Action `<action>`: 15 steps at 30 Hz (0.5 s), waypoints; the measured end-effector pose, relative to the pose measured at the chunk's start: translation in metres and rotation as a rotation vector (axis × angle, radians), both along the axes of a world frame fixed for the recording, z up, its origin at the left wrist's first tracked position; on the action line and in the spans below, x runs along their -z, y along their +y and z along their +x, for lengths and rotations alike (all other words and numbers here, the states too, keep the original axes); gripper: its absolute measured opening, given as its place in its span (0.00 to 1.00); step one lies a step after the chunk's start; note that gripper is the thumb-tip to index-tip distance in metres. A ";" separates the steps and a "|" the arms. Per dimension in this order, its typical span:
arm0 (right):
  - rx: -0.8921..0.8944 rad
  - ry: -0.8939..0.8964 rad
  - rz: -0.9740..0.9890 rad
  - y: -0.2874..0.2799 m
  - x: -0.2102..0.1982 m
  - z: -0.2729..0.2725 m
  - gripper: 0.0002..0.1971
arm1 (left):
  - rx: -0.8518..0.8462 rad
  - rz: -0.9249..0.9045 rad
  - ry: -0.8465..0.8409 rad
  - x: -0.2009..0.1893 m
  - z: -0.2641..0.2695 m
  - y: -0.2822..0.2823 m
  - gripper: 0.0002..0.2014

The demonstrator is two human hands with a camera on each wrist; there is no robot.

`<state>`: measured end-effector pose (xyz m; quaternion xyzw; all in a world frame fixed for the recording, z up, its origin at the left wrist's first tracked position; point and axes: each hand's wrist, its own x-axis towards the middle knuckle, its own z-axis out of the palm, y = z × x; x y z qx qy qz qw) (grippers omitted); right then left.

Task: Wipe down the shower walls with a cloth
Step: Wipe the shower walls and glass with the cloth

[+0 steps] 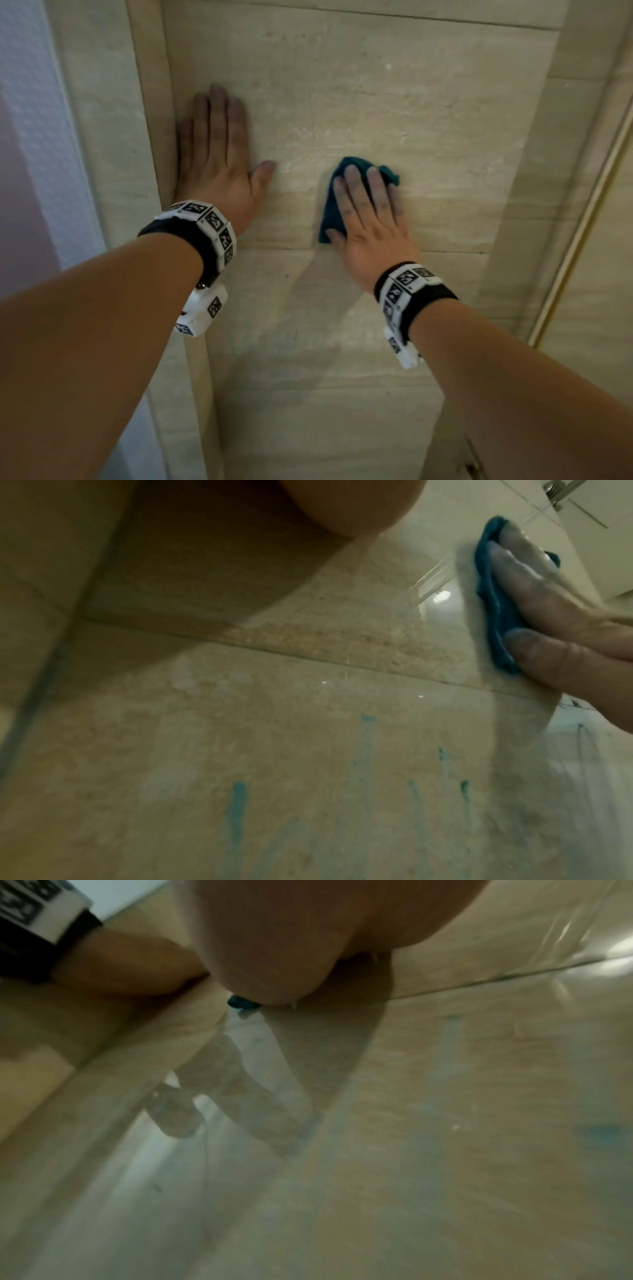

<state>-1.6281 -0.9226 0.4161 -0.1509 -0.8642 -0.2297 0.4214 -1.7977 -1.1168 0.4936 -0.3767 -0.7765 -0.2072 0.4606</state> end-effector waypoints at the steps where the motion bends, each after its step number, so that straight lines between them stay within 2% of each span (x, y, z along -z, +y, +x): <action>1: 0.027 0.002 -0.012 0.014 0.003 0.012 0.40 | -0.002 -0.002 -0.002 0.000 0.000 0.000 0.42; 6: 0.195 0.085 -0.268 0.065 0.019 0.070 0.40 | -0.014 0.002 -0.006 -0.001 0.003 0.002 0.42; 9: 0.175 0.151 -0.333 0.052 0.007 0.060 0.39 | -0.021 0.001 -0.004 -0.001 0.002 0.002 0.42; 11: 0.141 0.213 -0.319 0.031 -0.023 0.035 0.39 | -0.022 -0.003 -0.012 0.000 0.001 0.002 0.42; 15: 0.089 0.242 -0.149 -0.012 -0.109 -0.013 0.39 | -0.015 -0.011 -0.019 -0.001 0.002 0.001 0.43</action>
